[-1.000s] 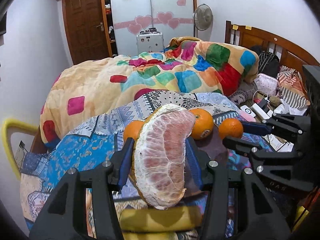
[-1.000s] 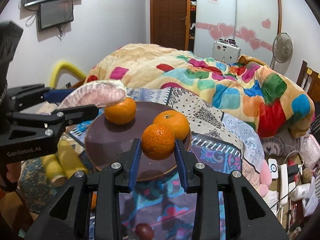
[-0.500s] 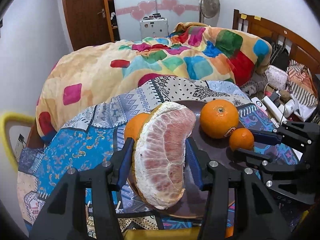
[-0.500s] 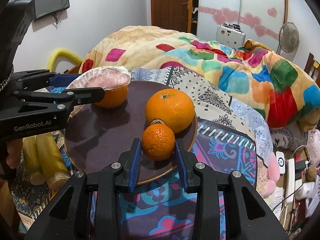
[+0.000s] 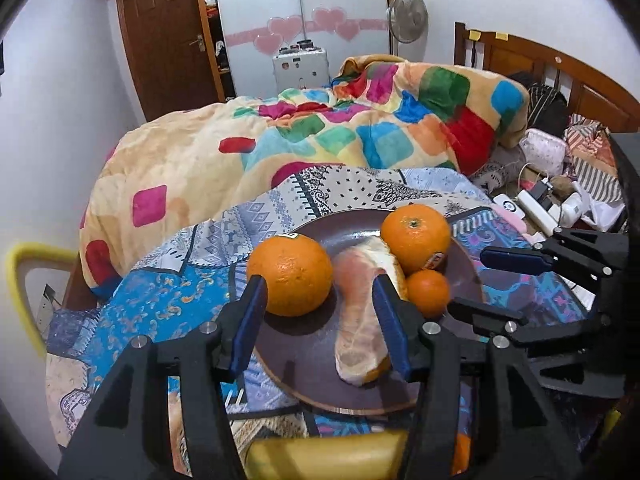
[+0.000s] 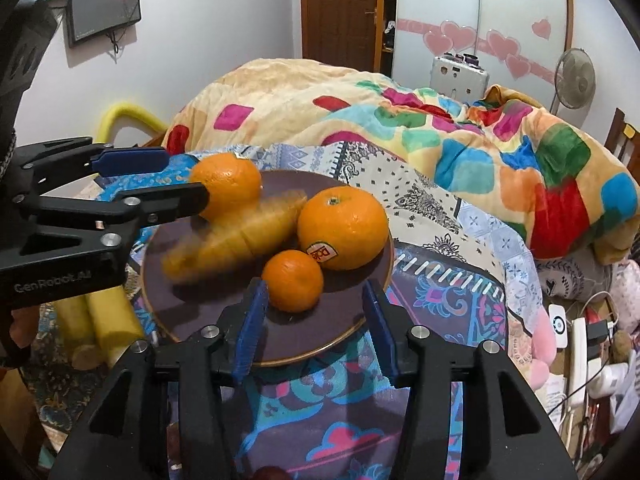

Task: Organize fruits
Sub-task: 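Open both tools and withdraw them from the plate, then reach the left tool toward a yellow-green gourd while the right tool reaches toward a tangerine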

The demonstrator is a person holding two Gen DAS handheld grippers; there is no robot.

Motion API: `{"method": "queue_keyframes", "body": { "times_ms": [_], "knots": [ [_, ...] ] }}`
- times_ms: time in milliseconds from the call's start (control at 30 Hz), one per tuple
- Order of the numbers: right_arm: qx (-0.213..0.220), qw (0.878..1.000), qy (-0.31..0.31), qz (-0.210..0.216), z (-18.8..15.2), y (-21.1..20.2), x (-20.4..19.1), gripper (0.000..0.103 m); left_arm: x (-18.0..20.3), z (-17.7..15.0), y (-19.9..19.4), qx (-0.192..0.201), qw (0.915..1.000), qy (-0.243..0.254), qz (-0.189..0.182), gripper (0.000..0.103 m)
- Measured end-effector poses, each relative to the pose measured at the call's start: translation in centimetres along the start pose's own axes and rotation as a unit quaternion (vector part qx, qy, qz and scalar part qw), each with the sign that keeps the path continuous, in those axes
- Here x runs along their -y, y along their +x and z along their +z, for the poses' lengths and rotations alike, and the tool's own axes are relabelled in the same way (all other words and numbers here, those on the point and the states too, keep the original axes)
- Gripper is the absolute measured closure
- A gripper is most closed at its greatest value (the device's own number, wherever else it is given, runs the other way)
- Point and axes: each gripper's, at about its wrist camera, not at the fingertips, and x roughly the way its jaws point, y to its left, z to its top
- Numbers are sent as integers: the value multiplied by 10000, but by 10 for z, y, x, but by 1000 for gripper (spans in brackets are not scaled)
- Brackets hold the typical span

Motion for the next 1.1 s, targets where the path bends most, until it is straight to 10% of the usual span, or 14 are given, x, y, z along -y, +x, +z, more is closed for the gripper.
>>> {"method": "queue_keyframes", "body": {
  "times_ms": [567, 1100],
  "knots": [
    [516, 9982, -279, 149, -17, -73, -35, 57, 0, -48, -88, 96, 9997, -124, 175, 29],
    [407, 9977, -476, 267, -53, -84, -49, 57, 19, -107, -53, -629, 9972, -325, 238, 43]
  ]
}}
